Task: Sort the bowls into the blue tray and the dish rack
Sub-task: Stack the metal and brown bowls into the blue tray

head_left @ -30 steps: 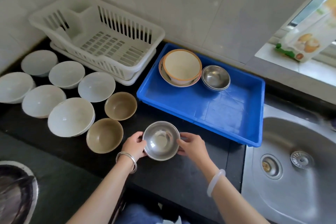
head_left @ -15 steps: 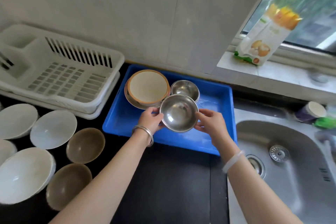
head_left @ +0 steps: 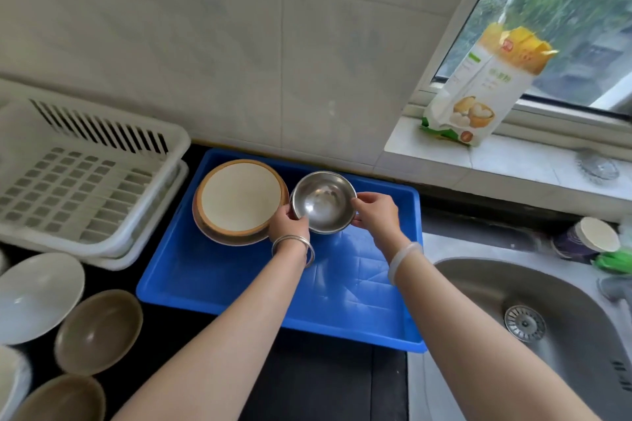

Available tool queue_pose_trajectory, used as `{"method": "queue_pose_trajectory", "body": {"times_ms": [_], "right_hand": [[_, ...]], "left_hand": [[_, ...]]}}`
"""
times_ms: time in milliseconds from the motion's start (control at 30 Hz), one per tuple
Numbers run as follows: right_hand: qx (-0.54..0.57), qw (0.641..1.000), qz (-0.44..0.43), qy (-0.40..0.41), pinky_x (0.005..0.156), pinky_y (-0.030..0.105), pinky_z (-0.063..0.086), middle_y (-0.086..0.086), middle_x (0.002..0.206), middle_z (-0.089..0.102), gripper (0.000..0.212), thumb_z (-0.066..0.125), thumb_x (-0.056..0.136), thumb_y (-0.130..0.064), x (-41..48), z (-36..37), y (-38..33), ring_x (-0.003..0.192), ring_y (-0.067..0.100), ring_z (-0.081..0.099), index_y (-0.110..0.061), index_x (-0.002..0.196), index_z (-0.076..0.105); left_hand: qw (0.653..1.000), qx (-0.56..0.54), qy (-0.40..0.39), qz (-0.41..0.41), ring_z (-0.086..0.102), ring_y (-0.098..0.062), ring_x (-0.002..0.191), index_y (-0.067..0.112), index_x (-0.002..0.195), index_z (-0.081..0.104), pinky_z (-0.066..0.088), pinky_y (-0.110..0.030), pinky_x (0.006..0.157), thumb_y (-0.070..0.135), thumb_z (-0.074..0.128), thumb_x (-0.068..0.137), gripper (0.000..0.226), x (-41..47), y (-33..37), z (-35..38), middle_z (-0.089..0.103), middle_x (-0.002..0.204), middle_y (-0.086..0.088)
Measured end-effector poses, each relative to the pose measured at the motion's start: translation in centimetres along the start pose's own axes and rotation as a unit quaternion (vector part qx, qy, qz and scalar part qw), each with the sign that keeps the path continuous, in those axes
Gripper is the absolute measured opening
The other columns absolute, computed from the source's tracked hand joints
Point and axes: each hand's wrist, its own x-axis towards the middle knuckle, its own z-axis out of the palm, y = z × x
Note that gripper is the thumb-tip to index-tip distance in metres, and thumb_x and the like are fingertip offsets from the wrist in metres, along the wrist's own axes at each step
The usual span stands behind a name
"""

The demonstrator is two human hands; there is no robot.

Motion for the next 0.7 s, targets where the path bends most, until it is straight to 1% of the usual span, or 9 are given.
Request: {"method": "queue_pose_trajectory", "body": {"times_ms": [100, 167, 233, 300, 367, 433, 500, 633, 700], "right_hand": [[-0.03, 0.999, -0.012, 0.001, 0.067, 0.027, 0.059, 0.001, 0.079, 0.069, 0.019, 0.058, 0.088, -0.013, 1.0, 0.6, 0.5, 0.068, 0.015, 0.067, -0.009, 0.1, 0.071], [-0.038, 0.999, -0.02, 0.0, 0.073, 0.033, 0.06, -0.001, 0.077, 0.069, 0.018, 0.057, 0.087, -0.014, 1.6, 1.0, 0.7, 0.07, 0.016, 0.069, -0.011, 0.098, 0.072], [-0.046, 0.999, -0.026, -0.002, 0.075, 0.038, 0.061, 0.0, 0.076, 0.07, 0.016, 0.058, 0.086, -0.014, 2.0, 1.3, 0.8, 0.073, 0.02, 0.07, -0.015, 0.092, 0.072], [-0.064, 0.997, -0.031, -0.001, 0.076, 0.042, 0.06, 0.003, 0.076, 0.072, 0.013, 0.059, 0.086, -0.018, 2.3, 1.5, 0.9, 0.074, 0.023, 0.071, -0.019, 0.086, 0.072], [-0.079, 0.996, -0.033, 0.002, 0.077, 0.044, 0.059, 0.005, 0.079, 0.073, 0.015, 0.059, 0.088, -0.021, 2.6, 1.7, 1.1, 0.076, 0.024, 0.071, -0.016, 0.089, 0.073], [-0.091, 0.995, -0.041, 0.007, 0.079, 0.044, 0.058, 0.005, 0.083, 0.073, 0.019, 0.057, 0.089, -0.02, 2.7, 1.6, 1.4, 0.079, 0.023, 0.07, -0.013, 0.097, 0.073], [-0.106, 0.993, -0.053, 0.01, 0.079, 0.043, 0.058, 0.005, 0.083, 0.072, 0.02, 0.056, 0.09, -0.02, 2.8, 1.6, 1.6, 0.08, 0.023, 0.068, -0.012, 0.098, 0.073], [-0.144, 0.986, -0.08, 0.019, 0.074, 0.036, 0.055, 0.005, 0.084, 0.071, 0.024, 0.053, 0.092, -0.02, 2.5, 1.8, 1.6, 0.08, 0.022, 0.065, -0.011, 0.102, 0.072], [-0.158, 0.982, -0.097, 0.025, 0.073, 0.033, 0.049, 0.009, 0.094, 0.069, 0.024, 0.051, 0.093, -0.021, 2.4, 1.9, 1.7, 0.086, 0.022, 0.062, -0.01, 0.103, 0.071]], "left_hand": [[1.0, -0.001, 0.02, -0.006, 0.061, -0.03, 0.105, 0.008, 0.111, 0.062, 0.049, -0.04, 0.093, 0.006, 0.057, 0.084, 0.027, 0.1, -0.5, 0.9, 0.068, 0.112, -0.011], [0.999, -0.003, 0.037, -0.009, 0.061, -0.029, 0.106, 0.009, 0.114, 0.061, 0.049, -0.038, 0.093, 0.007, 0.057, 0.085, 0.03, 0.3, -0.7, 1.3, 0.067, 0.114, -0.009], [0.999, -0.002, 0.049, -0.013, 0.06, -0.028, 0.109, 0.011, 0.119, 0.058, 0.046, -0.035, 0.091, 0.007, 0.056, 0.085, 0.034, 0.4, -0.9, 1.7, 0.066, 0.117, -0.008], [0.998, -0.006, 0.054, -0.018, 0.059, -0.028, 0.111, 0.011, 0.122, 0.056, 0.046, -0.036, 0.092, 0.006, 0.057, 0.085, 0.038, 0.4, -1.1, 2.1, 0.064, 0.12, -0.008], [0.998, -0.003, 0.057, -0.014, 0.057, -0.028, 0.114, 0.012, 0.124, 0.054, 0.047, -0.039, 0.096, 0.006, 0.057, 0.084, 0.04, 0.5, -1.4, 2.4, 0.062, 0.123, -0.008], [0.998, 0.01, 0.057, -0.006, 0.052, -0.029, 0.118, 0.011, 0.125, 0.054, 0.045, -0.044, 0.1, 0.006, 0.058, 0.083, 0.043, 0.7, -1.7, 2.8, 0.057, 0.127, -0.01], [0.998, 0.015, 0.058, 0.002, 0.05, -0.03, 0.121, 0.01, 0.124, 0.055, 0.044, -0.045, 0.101, 0.006, 0.059, 0.082, 0.042, 0.9, -2.0, 3.0, 0.053, 0.129, -0.012], [0.998, 0.012, 0.061, 0.01, 0.046, -0.028, 0.125, 0.009, 0.128, 0.051, 0.04, -0.043, 0.106, 0.006, 0.059, 0.084, 0.045, 0.7, -2.4, 3.2, 0.044, 0.137, -0.012], [0.998, 0.014, 0.063, 0.02, 0.039, -0.026, 0.132, 0.008, 0.132, 0.047, 0.034, -0.04, 0.111, 0.007, 0.057, 0.086, 0.048, 0.5, -2.4, 3.1, 0.038, 0.142, -0.011]]}}
